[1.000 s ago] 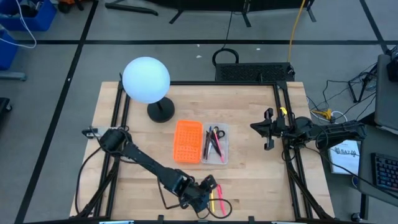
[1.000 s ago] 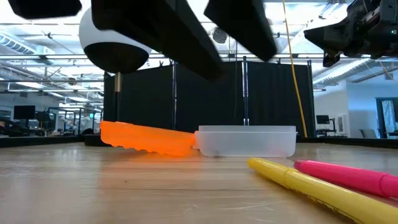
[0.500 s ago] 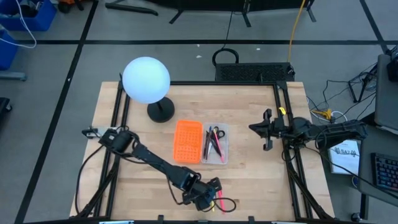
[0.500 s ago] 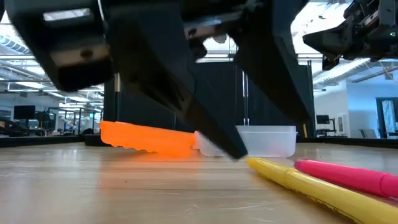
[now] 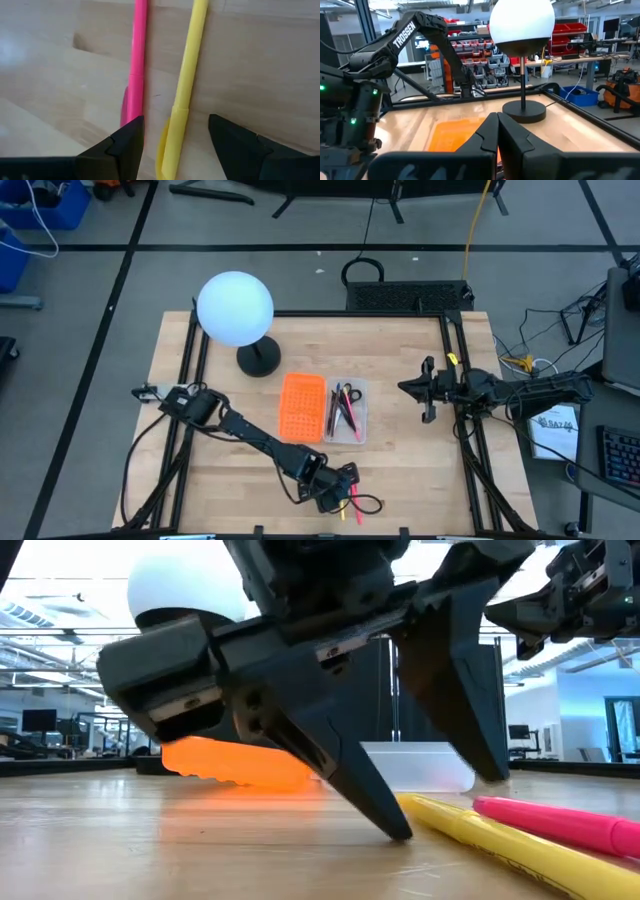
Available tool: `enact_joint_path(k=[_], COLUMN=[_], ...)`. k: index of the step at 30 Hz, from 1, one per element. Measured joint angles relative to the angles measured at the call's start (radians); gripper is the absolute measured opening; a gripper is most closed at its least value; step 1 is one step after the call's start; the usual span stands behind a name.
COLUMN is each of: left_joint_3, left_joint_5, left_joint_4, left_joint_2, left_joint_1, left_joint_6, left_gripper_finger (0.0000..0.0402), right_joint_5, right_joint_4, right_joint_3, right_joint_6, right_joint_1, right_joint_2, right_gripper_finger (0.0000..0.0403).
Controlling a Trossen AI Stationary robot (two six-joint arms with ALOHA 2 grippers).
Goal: Pick & place school supplies into a supply box
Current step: Put the pink pen into the orange supply box
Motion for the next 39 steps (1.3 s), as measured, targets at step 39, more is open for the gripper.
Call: enact_joint_path(k=[39], left_joint_3=[-0.003], left_joint_5=[0.191], left_joint_4=[0.011], left_joint_2=[0.008], left_joint_1=[0.005], left_joint_6=[-0.077], left_gripper_finger=[0.0229], right_joint_5=[0.003], right_joint_4=[-0.002], right_joint_3=[0.000], right_joint_6=[0.026], right_joint_1=[0.000], right_joint_2=[0.028], right_gripper_finger=[0.0000])
